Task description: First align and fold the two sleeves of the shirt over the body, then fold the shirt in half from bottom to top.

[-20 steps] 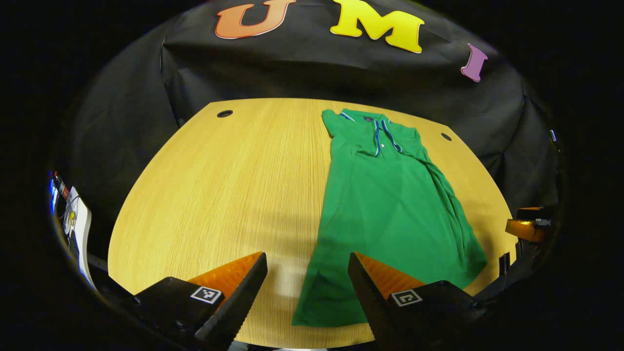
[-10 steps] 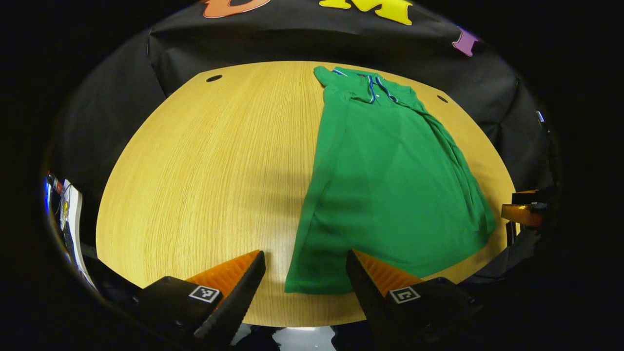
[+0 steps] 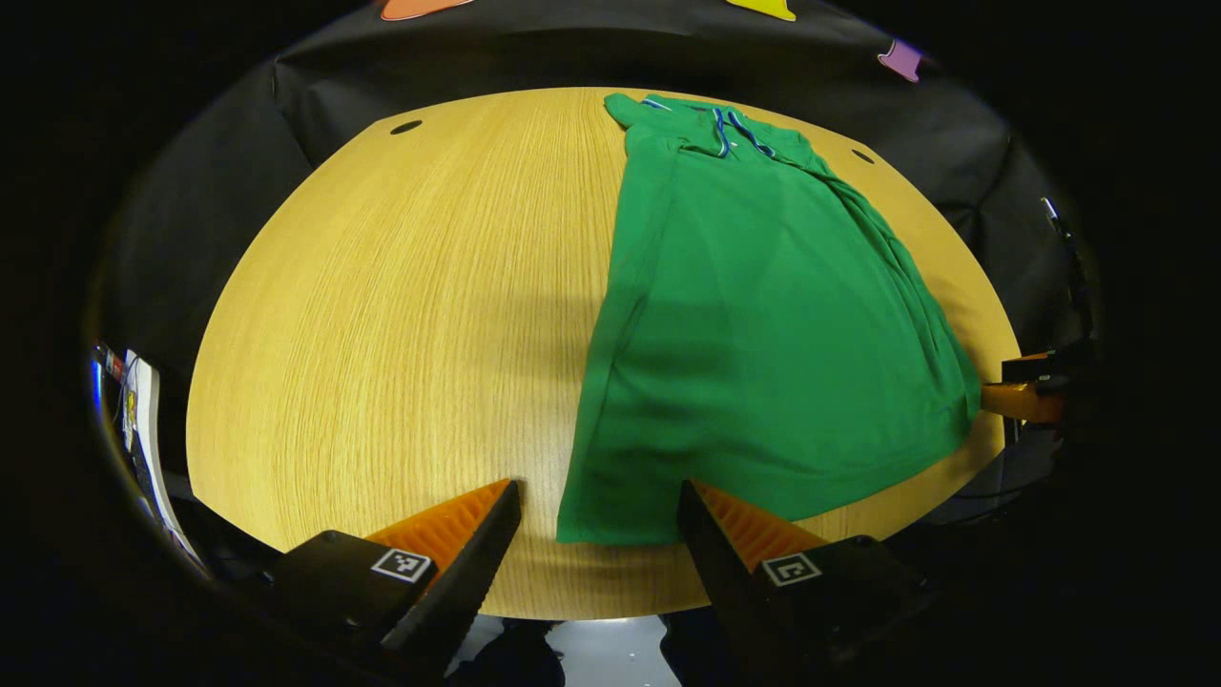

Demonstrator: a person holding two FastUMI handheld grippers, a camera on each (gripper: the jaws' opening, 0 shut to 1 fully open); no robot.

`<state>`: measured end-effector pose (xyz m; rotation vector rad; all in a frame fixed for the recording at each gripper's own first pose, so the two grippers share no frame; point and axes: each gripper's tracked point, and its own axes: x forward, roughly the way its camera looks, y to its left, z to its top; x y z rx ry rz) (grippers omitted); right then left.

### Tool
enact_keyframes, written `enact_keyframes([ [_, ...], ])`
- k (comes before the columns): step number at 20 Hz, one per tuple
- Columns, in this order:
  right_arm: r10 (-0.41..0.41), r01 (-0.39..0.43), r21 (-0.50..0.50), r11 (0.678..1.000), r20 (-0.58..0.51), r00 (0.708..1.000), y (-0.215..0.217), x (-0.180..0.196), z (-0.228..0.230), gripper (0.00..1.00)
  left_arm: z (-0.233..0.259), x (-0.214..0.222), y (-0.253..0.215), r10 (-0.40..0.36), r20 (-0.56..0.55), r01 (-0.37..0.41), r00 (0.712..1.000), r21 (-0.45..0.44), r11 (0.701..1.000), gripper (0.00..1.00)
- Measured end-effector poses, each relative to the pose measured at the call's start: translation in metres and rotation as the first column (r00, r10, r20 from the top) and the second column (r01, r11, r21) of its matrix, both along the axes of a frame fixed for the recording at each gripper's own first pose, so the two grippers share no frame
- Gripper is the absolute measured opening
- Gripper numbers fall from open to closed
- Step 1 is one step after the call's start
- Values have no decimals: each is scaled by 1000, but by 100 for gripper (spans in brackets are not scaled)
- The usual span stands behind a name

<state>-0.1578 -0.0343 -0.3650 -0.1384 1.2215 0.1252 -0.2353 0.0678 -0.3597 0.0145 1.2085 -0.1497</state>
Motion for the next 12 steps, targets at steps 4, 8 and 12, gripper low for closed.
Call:
enact_keyframes([
  [4,20,-20,-21,1000,-16,1000,5,-2,-7,96,-5,-1,-1,13,-11,-13,1000,4,1000,100],
  [8,34,-35,-21,999,-49,998,11,-7,-17,96,-7,0,-1,5,-9,-5,1000,20,1000,100],
  [12,4,-4,5,1000,-59,998,13,-8,-18,94,-7,-1,-1,-1,-7,1,1000,27,1000,100],
])
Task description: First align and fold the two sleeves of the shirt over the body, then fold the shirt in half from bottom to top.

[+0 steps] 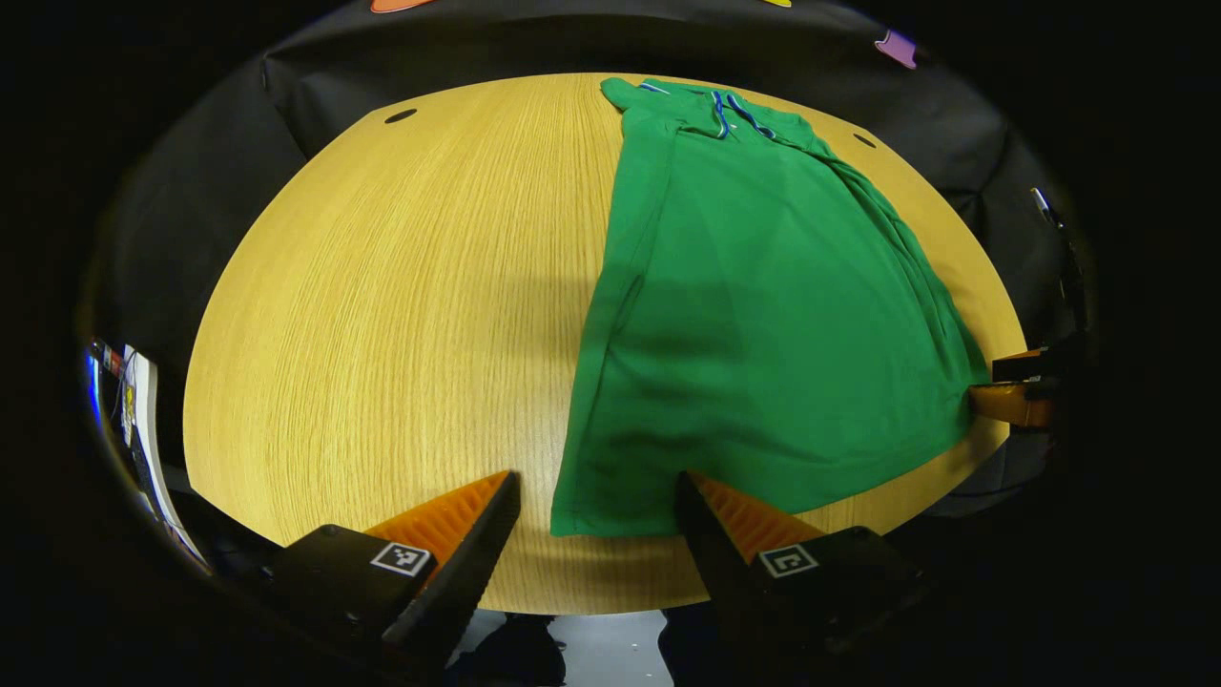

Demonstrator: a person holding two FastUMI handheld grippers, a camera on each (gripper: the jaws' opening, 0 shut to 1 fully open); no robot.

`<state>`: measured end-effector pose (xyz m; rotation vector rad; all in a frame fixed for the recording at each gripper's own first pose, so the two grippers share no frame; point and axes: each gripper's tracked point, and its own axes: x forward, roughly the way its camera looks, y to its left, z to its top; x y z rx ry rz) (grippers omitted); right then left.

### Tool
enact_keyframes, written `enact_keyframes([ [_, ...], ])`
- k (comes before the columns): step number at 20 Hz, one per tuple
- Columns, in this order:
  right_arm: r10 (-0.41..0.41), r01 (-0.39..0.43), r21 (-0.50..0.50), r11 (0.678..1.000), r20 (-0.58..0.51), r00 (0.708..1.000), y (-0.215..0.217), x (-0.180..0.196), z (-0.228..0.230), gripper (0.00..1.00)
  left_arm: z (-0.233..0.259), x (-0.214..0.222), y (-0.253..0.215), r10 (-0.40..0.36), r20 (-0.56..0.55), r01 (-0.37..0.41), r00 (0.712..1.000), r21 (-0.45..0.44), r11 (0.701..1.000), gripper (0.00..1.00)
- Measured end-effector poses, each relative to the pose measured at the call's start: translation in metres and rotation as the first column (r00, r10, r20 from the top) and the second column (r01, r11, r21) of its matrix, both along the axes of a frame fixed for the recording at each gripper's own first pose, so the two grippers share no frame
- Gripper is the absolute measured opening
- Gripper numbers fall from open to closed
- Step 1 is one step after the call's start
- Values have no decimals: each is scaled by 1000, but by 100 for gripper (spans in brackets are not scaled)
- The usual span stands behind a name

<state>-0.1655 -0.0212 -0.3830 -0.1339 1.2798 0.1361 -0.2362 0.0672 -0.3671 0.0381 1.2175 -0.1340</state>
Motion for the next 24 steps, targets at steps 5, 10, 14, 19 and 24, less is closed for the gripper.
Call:
enact_keyframes([
  [5,-83,86,59,995,-43,996,-3,-4,-4,79,0,-2,-2,42,-46,-42,998,2,999,100],
  [10,-56,60,74,995,-66,996,8,-6,-4,41,-1,-2,-9,54,-72,-54,996,-6,998,69],
  [14,-56,66,110,992,-90,994,15,-7,-5,13,0,-1,-19,49,-92,-53,995,-44,998,30],
  [19,-118,138,169,976,-119,986,14,-5,-3,0,3,-3,-25,31,-106,-41,994,-87,995,9],
  [24,-157,178,210,961,-113,981,8,4,13,0,26,13,-29,-5,-50,0,999,-96,995,7],
])
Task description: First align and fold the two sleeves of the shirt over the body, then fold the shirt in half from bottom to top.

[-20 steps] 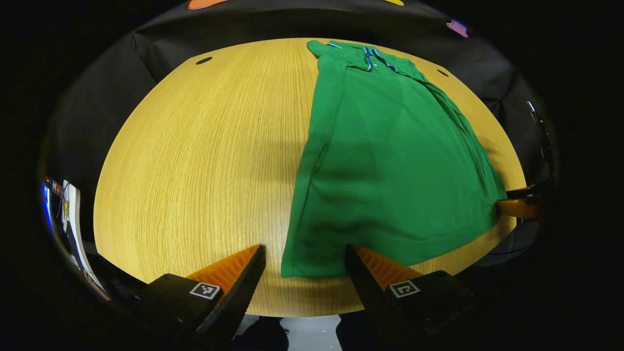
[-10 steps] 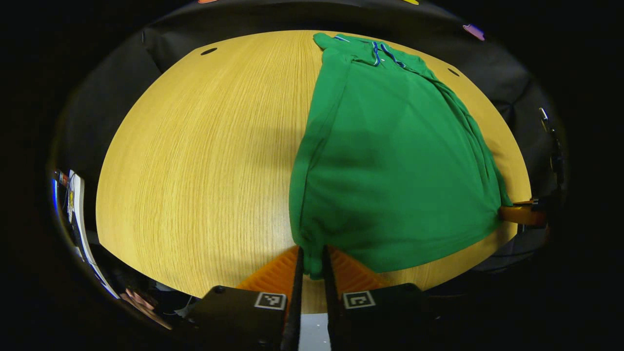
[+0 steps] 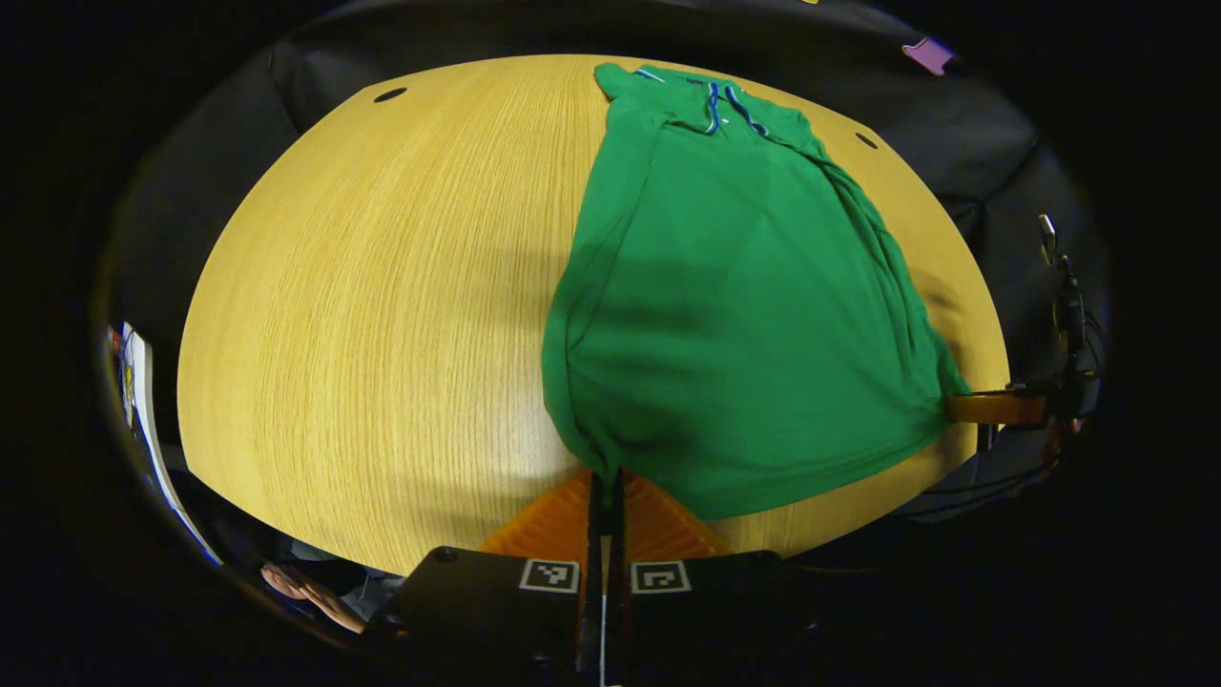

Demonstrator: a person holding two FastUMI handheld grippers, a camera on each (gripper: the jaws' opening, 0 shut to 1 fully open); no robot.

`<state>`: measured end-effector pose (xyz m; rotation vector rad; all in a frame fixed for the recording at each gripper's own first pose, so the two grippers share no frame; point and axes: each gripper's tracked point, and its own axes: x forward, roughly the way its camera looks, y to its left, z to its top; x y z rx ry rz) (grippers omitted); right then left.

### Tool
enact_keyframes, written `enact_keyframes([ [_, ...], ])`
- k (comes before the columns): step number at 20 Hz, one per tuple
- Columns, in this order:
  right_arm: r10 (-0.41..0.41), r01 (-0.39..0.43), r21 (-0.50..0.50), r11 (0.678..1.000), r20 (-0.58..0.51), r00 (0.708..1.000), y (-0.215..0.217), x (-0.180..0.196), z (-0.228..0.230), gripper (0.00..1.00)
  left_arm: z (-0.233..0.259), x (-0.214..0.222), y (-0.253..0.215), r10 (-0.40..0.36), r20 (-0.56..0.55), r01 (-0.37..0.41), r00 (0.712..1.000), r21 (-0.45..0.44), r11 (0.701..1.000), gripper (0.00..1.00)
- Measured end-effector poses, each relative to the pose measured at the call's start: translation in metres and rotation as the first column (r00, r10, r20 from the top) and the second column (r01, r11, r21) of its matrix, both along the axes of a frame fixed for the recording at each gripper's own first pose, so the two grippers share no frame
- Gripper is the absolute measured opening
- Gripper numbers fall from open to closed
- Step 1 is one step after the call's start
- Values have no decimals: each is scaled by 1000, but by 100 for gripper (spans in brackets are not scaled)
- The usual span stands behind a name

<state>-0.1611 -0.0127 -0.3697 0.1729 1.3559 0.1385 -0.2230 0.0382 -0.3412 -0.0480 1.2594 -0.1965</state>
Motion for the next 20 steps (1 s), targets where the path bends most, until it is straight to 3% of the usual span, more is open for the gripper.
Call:
enact_keyframes([
  [8,-24,21,37,999,98,995,-9,40,48,0,51,51,-17,-67,178,72,982,-22,997,7],
  [20,-48,36,51,998,262,964,-18,126,104,0,103,136,-27,-57,336,65,940,-12,998,7],
])
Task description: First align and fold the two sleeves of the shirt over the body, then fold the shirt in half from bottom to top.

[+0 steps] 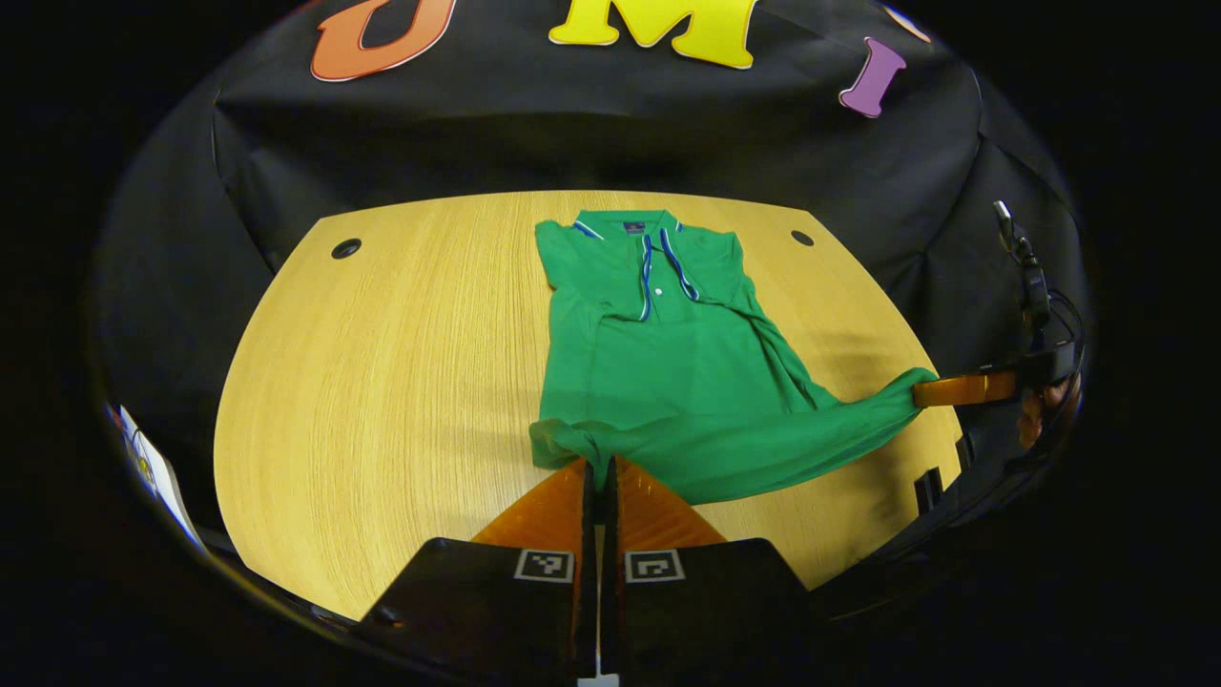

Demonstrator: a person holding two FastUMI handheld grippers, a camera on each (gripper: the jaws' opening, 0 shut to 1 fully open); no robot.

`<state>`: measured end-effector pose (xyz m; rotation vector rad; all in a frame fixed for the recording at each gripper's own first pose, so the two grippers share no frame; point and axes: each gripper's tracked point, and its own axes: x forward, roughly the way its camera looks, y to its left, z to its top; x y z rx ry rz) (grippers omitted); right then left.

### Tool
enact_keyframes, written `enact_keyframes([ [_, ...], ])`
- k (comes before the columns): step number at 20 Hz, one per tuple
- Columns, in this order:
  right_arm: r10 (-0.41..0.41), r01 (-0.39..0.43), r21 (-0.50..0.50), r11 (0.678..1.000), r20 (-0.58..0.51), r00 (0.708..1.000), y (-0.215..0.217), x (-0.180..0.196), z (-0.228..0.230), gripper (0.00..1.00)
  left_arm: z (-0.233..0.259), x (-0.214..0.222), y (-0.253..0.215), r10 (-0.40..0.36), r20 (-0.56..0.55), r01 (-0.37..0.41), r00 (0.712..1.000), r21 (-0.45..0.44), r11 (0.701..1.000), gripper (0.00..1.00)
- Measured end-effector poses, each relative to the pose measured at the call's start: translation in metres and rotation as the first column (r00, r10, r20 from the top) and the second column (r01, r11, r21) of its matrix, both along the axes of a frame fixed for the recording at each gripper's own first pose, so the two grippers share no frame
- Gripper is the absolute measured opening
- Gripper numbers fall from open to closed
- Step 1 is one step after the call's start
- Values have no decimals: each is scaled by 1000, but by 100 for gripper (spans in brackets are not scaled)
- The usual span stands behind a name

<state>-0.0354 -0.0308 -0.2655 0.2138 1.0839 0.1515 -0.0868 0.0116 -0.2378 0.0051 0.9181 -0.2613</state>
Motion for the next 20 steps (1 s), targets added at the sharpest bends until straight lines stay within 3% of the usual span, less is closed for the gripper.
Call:
enact_keyframes([
  [12,38,-30,-47,998,175,984,8,122,60,0,40,120,0,34,145,-29,989,-31,999,7],
  [20,89,-62,-99,993,298,950,24,216,104,0,63,207,4,68,234,-61,970,-38,997,7],
])
